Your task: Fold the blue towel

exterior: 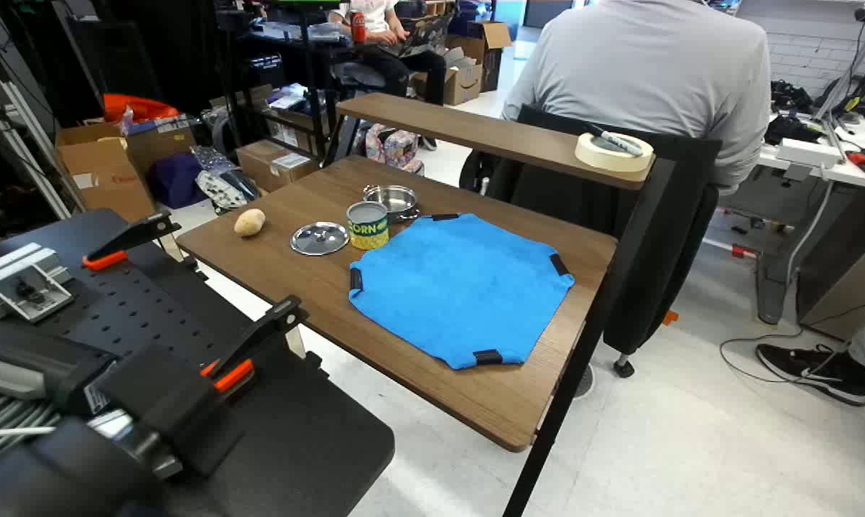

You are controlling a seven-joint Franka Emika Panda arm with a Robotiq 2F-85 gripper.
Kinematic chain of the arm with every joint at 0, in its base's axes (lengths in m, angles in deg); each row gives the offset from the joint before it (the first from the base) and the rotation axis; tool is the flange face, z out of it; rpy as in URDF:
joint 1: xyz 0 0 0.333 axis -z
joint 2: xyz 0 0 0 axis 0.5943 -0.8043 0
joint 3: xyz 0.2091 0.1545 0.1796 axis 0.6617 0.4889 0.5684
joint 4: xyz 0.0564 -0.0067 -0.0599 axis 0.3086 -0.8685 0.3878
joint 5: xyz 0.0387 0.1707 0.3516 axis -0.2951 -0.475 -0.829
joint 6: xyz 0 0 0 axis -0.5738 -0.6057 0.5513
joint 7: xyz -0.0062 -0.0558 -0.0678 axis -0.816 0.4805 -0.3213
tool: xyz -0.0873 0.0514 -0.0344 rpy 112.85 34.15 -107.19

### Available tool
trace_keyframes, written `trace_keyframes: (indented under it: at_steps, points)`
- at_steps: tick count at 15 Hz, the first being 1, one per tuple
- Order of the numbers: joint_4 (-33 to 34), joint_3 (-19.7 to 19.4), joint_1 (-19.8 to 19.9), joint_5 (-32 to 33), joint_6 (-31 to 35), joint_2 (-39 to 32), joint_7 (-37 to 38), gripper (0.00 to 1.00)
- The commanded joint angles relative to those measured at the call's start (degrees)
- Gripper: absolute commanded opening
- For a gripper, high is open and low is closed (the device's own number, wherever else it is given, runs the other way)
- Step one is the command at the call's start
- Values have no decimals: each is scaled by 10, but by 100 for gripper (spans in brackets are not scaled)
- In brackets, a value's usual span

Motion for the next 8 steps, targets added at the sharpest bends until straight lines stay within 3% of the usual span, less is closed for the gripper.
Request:
trace_keyframes:
  at_steps: [1,8]
  points:
    - [-1,4,6,-4,-4,0,-4,100]
    - [-6,4,5,-4,-4,-3,-3,100]
